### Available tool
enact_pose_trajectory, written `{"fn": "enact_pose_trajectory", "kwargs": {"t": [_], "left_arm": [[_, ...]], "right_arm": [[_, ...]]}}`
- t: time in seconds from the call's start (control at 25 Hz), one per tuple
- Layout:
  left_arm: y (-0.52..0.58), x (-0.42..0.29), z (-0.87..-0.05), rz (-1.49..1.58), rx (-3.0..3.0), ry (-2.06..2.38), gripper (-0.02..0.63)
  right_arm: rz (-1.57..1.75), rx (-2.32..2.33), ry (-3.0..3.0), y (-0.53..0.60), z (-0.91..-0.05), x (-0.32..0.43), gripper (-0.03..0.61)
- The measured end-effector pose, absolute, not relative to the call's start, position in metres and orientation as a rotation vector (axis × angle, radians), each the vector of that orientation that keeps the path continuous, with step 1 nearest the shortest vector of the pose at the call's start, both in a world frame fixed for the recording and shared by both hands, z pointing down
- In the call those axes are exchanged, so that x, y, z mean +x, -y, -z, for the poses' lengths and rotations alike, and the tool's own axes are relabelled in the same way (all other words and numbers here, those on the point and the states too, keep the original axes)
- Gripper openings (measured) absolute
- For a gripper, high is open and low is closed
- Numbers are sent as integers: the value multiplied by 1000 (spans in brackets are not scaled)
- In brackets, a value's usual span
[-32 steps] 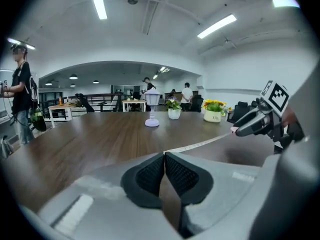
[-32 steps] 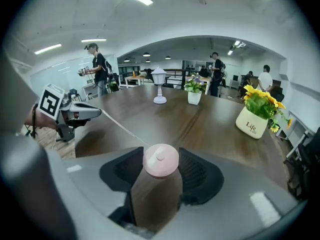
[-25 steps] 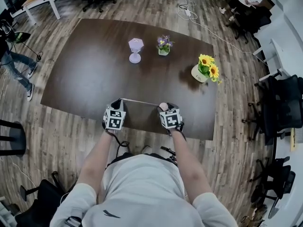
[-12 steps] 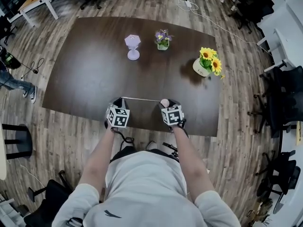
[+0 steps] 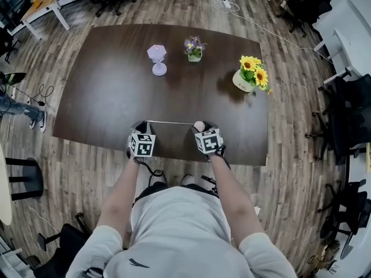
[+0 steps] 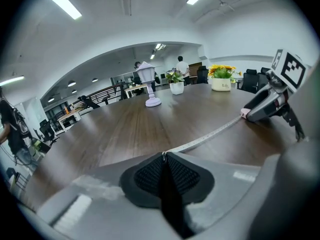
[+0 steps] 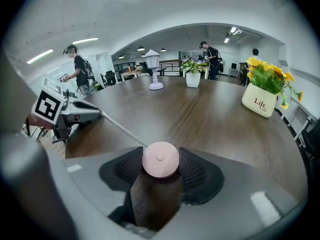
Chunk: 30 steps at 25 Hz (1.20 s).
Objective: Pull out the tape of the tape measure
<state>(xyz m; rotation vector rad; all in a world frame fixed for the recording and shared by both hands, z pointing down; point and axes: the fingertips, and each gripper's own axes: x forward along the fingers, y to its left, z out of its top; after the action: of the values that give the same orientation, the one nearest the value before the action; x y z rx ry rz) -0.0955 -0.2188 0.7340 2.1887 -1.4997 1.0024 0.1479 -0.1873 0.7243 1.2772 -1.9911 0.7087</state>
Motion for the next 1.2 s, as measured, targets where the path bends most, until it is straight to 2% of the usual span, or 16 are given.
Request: {"fn": "enact_pose_trajectory", "kwargs": {"t": [0.16,0.28,0.48,0.72,0.8,0.84,0.96,1.2], "left_arm": [[221,-98,-725,-884,2153,1507,94],[221,-103,-713,-783,2137,1508,127],[218,-106,-676,-614,2197,1545,150],[212,-90,-572,-254,2465,1508,146],[202,-92,-528,-156,2561,1526,112],[196,-93,-505,-110,2610,1534,71],[180,-97,-457,-17,2720,1531,7],[161,-103,-416,48,2805,1519,7]], "right_arm": [[-752,1286,2026,188,-722,148,241],[-766,1310,2039,186,-717,150,299],[-710,1409,2143,188,-680,152,302],[-506,1612,2365,182,-582,156,278],[-415,1696,2426,172,-540,161,241],[-364,1738,2450,164,-517,164,188],[-222,1812,2466,143,-470,172,2],[-106,1875,2440,124,-429,180,0]]}}
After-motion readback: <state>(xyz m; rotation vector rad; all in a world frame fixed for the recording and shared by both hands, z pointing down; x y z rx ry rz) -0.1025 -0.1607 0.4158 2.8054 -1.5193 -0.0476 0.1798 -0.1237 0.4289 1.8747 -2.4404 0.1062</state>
